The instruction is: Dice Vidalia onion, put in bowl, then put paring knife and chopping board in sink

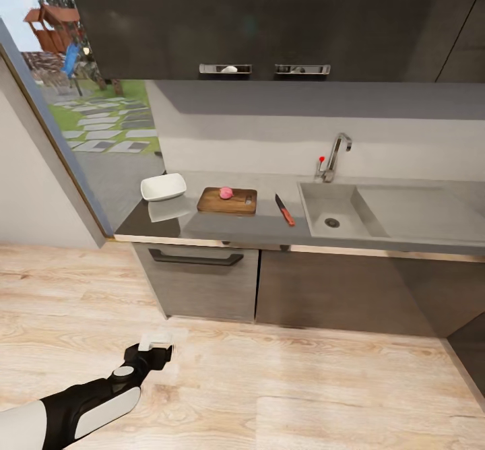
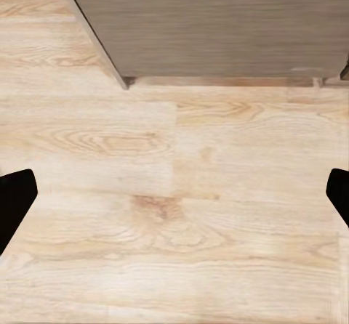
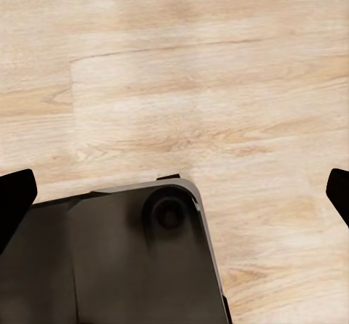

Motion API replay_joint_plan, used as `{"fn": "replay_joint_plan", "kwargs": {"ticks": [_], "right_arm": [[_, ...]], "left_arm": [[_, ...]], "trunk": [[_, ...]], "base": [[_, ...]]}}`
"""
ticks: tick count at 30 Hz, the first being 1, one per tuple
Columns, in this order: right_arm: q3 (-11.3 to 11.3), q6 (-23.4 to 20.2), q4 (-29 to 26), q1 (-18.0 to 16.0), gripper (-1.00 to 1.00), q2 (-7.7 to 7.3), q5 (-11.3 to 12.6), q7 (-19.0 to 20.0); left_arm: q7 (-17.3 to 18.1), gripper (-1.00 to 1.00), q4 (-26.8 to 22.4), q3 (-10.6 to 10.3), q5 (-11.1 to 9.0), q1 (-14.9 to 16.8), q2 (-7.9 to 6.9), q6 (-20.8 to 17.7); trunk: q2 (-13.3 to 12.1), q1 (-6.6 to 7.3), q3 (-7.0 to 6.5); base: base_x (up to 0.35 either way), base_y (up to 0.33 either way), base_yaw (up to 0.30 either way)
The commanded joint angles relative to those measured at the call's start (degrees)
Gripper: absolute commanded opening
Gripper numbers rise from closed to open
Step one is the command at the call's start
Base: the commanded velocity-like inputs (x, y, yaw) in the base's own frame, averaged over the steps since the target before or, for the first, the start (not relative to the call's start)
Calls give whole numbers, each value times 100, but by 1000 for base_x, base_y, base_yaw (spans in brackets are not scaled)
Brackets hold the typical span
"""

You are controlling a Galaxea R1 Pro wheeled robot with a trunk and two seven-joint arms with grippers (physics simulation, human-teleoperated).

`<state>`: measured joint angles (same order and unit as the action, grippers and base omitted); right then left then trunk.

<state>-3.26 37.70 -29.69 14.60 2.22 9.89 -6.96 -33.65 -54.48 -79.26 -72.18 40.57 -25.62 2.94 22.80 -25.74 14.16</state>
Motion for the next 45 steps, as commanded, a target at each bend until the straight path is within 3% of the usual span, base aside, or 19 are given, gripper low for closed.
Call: {"fn": "replay_joint_plan", "kwargs": {"ticks": [1, 7, 13, 14, 17, 19, 27, 31, 32, 33, 35, 36, 37, 40, 45], "right_arm": [[-35, 10, -11, 1, 100, -4, 48, -24], [-35, 10, -14, 3, 100, -5, 48, -24], [-35, 10, -12, 1, 100, -3, 48, -24], [-35, 10, -14, 0, 100, -3, 48, -24], [-35, 10, -13, 4, 100, -3, 48, -24], [-35, 10, -14, 1, 100, -2, 48, -24], [-35, 10, -12, 1, 100, -3, 48, -24], [-35, 10, -14, -1, 100, -3, 48, -24], [-35, 10, -12, 1, 100, -4, 48, -24], [-35, 10, -12, 3, 100, -3, 48, -24], [-35, 10, -11, 1, 100, -3, 48, -24], [-35, 10, -13, 0, 100, -3, 48, -24], [-35, 10, -12, 2, 100, -4, 48, -24], [-35, 10, -12, 2, 100, -3, 48, -24], [-35, 10, -14, 2, 100, -3, 48, -24]], "left_arm": [[-30, 100, -11, -33, -44, 13, -19, 31], [-26, 100, 70, -46, -39, 13, -56, 44], [90, 100, 598, -52, -27, 13, 62, 86], [147, 100, 655, -50, -28, 13, 72, 88], [880, 100, 1105, -17, -28, 13, 105, 92], [994, 100, 1170, 25, -17, 13, 107, 88], [1274, 100, 1308, 568, 23, -50, 106, 77], [1555, 100, 1388, 917, 193, -88, 111, 68], [1602, 100, 1400, 1009, 335, -112, 120, 64], [1664, 100, 1470, 1299, 1006, -270, 240, 48], [1672, 100, 1514, 1456, 1257, -338, 321, 45], [1678, 100, 1572, 1644, 1500, -417, 423, 43], [1681, 100, 1604, 1747, 1617, -461, 475, 43], [1700, 100, 1721, 2314, 2160, -701, 707, 40], [1775, 100, 1775, 2995, 2821, -1050, 896, 42]], "trunk": [[12, -4, 10], [12, -4, 10], [12, -4, 10], [12, -4, 10], [12, -4, 10], [12, -4, 10], [12, -4, 10], [12, -4, 10], [12, -4, 10], [12, -4, 10], [12, -4, 10], [12, -4, 10], [12, -4, 10], [12, -4, 10], [12, -4, 10]], "base": [[0, 0, 0], [0, 0, 0], [0, 0, 0], [0, 0, 0], [0, 0, 0], [0, 0, 0], [0, 0, 0], [0, 0, 0], [0, 0, 0], [0, 0, 0], [0, 0, 0], [0, 0, 0], [0, 0, 0], [0, 0, 0], [0, 0, 0]]}}
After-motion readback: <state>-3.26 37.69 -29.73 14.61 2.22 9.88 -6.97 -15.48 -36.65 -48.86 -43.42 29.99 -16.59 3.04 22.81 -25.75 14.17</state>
